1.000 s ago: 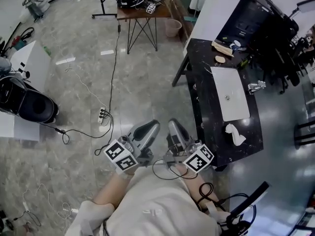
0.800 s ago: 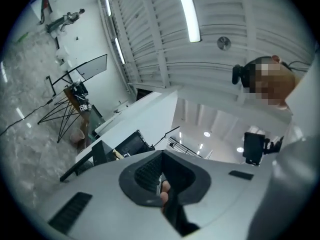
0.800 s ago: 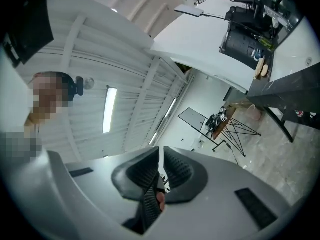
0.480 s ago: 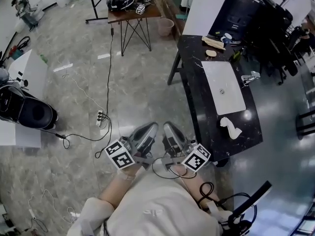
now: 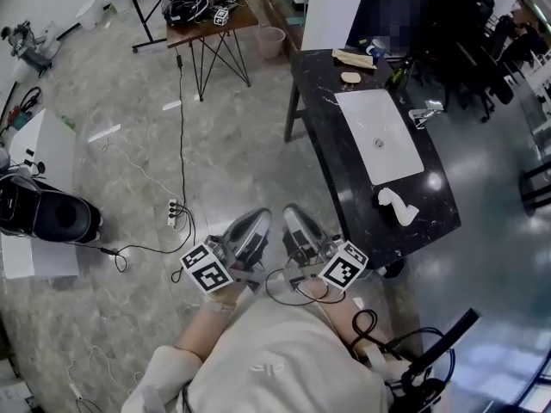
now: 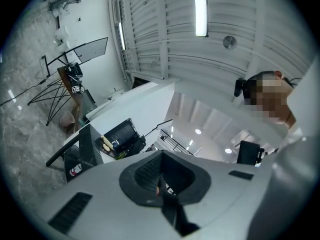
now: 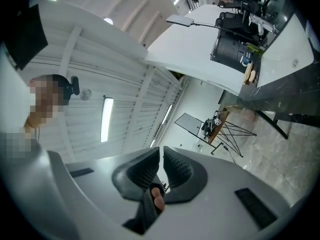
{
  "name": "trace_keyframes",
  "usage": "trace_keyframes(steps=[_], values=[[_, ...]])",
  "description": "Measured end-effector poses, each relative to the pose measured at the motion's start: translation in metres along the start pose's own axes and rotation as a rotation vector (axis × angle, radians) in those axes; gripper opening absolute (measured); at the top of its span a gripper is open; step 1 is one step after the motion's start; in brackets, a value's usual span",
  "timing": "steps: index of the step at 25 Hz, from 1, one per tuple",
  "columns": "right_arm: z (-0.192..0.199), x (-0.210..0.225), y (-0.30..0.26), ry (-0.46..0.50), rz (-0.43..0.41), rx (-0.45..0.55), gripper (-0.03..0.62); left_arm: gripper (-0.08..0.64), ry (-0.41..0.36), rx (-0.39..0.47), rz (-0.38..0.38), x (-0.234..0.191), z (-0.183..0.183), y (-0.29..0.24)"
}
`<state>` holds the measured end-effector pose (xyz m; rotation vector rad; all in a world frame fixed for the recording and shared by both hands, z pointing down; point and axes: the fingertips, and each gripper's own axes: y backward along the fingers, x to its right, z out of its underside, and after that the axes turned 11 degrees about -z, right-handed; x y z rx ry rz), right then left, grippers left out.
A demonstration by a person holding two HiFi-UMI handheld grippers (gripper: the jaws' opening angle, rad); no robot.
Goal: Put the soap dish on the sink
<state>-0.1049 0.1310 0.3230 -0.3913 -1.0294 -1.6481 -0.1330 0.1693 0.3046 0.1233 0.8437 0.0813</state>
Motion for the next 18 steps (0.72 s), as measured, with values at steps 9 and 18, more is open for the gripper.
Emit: trace_keyframes(steps=[9, 18], values=[[-0.006, -0.002, 0.008, 0.015, 0.02, 0.025, 0.043, 0.006, -0.006, -0.018, 0.025, 0.008, 0.003, -0.001], [-0.003, -0.005, 0.009, 0.027, 0.021, 0.007, 0.043, 0.006, -0.015, -0.033, 0.029, 0.014, 0.012, -0.003]])
